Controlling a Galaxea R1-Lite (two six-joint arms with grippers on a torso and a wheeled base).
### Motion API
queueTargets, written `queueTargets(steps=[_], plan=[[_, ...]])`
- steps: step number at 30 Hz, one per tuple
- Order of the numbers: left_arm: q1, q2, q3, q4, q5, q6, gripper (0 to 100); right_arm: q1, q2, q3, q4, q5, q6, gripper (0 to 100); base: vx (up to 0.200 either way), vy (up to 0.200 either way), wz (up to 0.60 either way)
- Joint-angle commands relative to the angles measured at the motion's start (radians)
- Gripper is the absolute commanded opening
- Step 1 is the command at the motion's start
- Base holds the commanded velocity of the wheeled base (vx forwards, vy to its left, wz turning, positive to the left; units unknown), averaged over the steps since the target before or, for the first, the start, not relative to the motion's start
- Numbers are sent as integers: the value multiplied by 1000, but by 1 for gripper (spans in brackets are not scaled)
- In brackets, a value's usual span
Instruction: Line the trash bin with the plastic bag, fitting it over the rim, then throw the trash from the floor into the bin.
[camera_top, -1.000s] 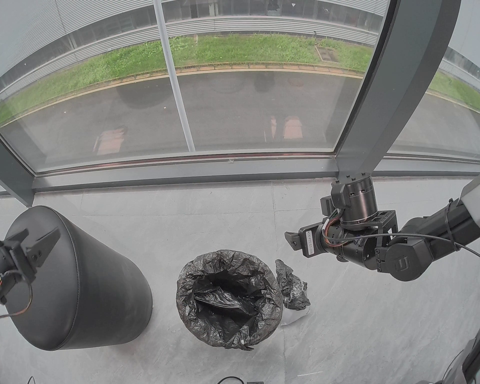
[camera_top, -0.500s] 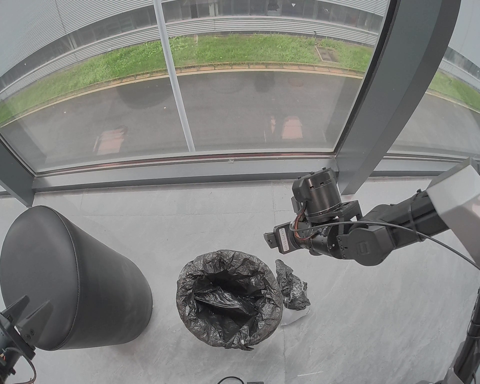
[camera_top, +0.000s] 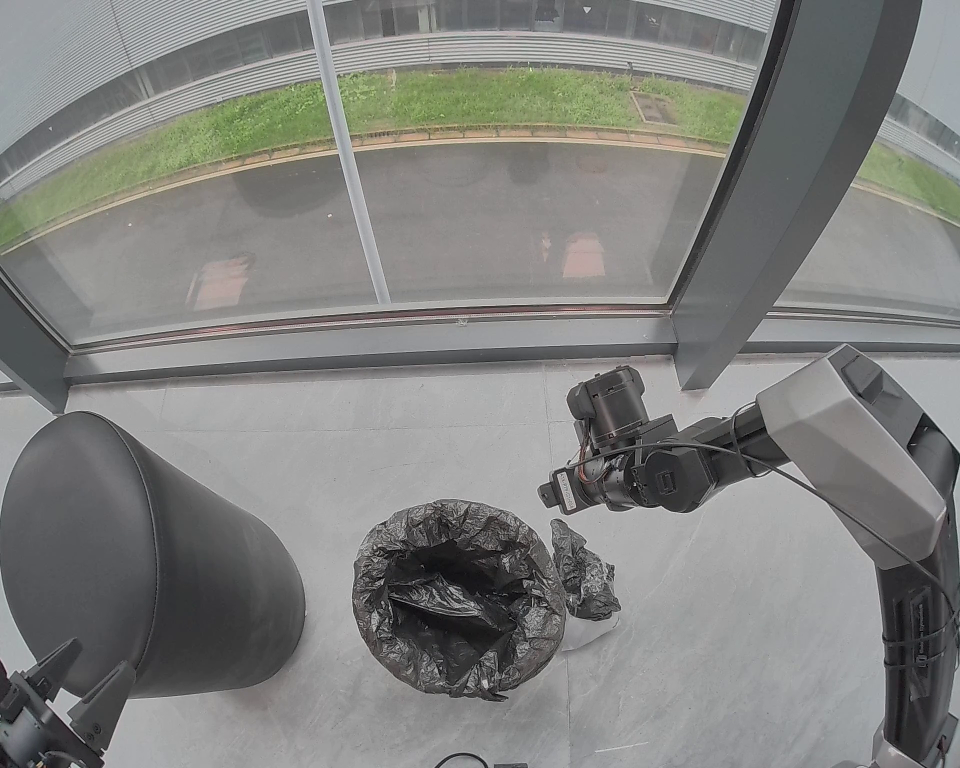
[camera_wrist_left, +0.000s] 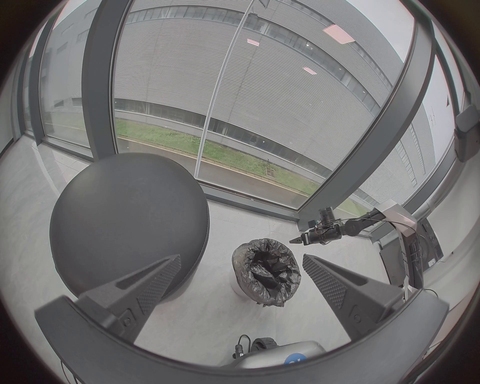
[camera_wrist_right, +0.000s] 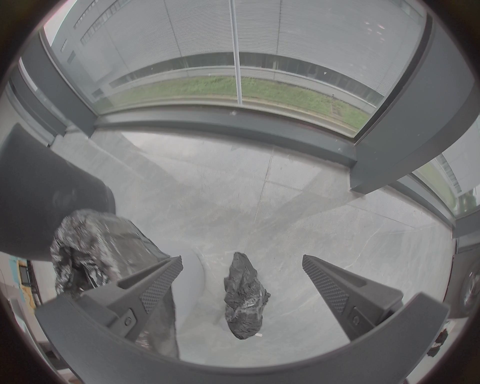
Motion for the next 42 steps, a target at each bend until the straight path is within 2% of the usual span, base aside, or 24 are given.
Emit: queueTargets(steps=[1, 5, 11, 14, 16, 22, 26, 34, 35, 39, 42], plan=[[-23, -27, 32, -2, 0, 0, 100, -18, 86, -49, 27, 17, -25, 100, 0, 0, 0], [-21, -33, 51, -5, 6, 8, 100, -29, 160, -138, 76, 31, -84, 100, 0, 0, 0], [-6, -74, 97, -7, 23, 43, 100, -41, 258, -332, 229, 31, -97, 100, 0, 0, 0], [-1, -94, 120, -9, 57, 77, 100, -45, 297, -407, 292, 31, -104, 100, 0, 0, 0], [-1, -126, 151, -10, 91, 132, 100, -49, 343, -485, 383, 31, -137, 100, 0, 0, 0], [-3, -154, 147, -9, 92, 126, 100, -58, 419, -485, 518, 37, -163, 100, 0, 0, 0], [-4, -154, 147, -9, 92, 120, 100, -61, 485, -485, 665, 72, -171, 100, 0, 0, 0], [-4, -157, 147, -10, 92, 119, 100, -60, 616, -485, 732, 74, -162, 100, 0, 0, 0], [-6, -175, 146, -7, 91, 112, 100, -68, 695, -485, 761, 74, -156, 100, 0, 0, 0], [-8, -188, 144, -7, 89, 112, 100, -86, 734, -485, 883, 77, -116, 100, 0, 0, 0], [-9, -189, 146, -7, 88, 112, 100, -98, 734, -485, 886, 77, -85, 100, 0, 0, 0]])
